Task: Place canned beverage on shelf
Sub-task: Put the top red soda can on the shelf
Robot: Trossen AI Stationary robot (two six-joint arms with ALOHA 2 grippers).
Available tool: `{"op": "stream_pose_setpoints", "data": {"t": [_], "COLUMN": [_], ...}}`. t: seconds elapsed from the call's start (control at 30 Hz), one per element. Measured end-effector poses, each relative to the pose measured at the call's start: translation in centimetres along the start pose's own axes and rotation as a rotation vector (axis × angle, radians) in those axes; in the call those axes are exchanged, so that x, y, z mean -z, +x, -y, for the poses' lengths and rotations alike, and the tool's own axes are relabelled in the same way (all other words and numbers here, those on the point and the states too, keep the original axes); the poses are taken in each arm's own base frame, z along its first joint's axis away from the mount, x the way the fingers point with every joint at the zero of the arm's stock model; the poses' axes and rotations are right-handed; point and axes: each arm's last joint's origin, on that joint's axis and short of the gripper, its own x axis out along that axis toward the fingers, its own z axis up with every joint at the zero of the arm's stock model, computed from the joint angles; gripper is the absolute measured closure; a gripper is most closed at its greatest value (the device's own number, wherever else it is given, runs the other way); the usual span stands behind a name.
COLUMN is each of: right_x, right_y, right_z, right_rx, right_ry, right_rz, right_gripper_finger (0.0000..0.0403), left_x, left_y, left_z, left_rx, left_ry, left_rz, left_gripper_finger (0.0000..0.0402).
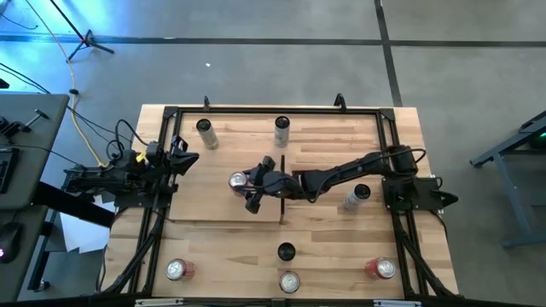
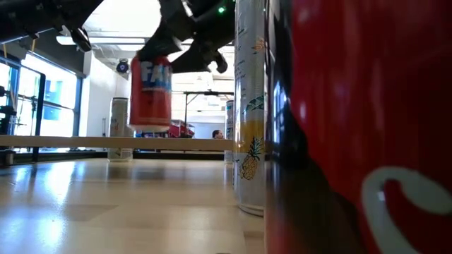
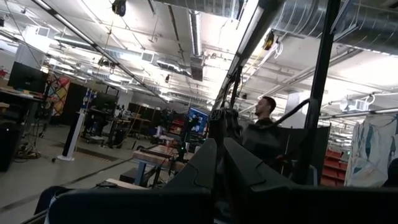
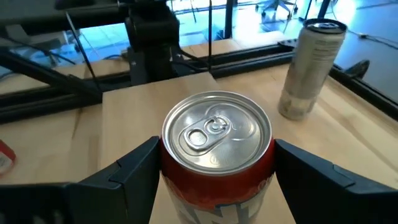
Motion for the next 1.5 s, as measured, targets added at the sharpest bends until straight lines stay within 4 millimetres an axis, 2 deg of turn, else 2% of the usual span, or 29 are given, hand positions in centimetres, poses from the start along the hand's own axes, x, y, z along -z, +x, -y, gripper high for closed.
{"op": "stream_pose_setpoints", "data": {"t": [0.33,0.43,0.7,1.2,1.5], "right_x": [-1.5,-1.8,-0.7,-0.6,-0.4], "right_y": [2.4,2.8,4.3,4.4,4.0], "right_z": [-0.9,-0.8,0.0,0.0,-1.1], "right_rx": [-0.001,0.0,0.0,-0.003,0.053], "right_ry": [-0.049,0.004,0.097,0.098,0.064], "right_rz": [-0.066,-0.053,-0.054,-0.052,-0.026], "right_gripper_finger": [0.0135,0.0135,0.0135,0.0134,0.0119], "left_x": [0.2,0.3,0.3,0.4,0.4], "left_y": [0.0,0.0,0.0,0.0,0.0], "left_z": [0.0,-0.1,-0.1,-0.1,-0.1], "left_rx": [-0.005,-0.007,-0.007,-0.008,-0.007], "left_ry": [0.003,0.005,0.005,0.005,0.005], "left_rz": [-0.023,-0.031,-0.035,-0.038,-0.038], "left_gripper_finger": [0.0394,0.0394,0.0394,0.0394,0.0394]}}
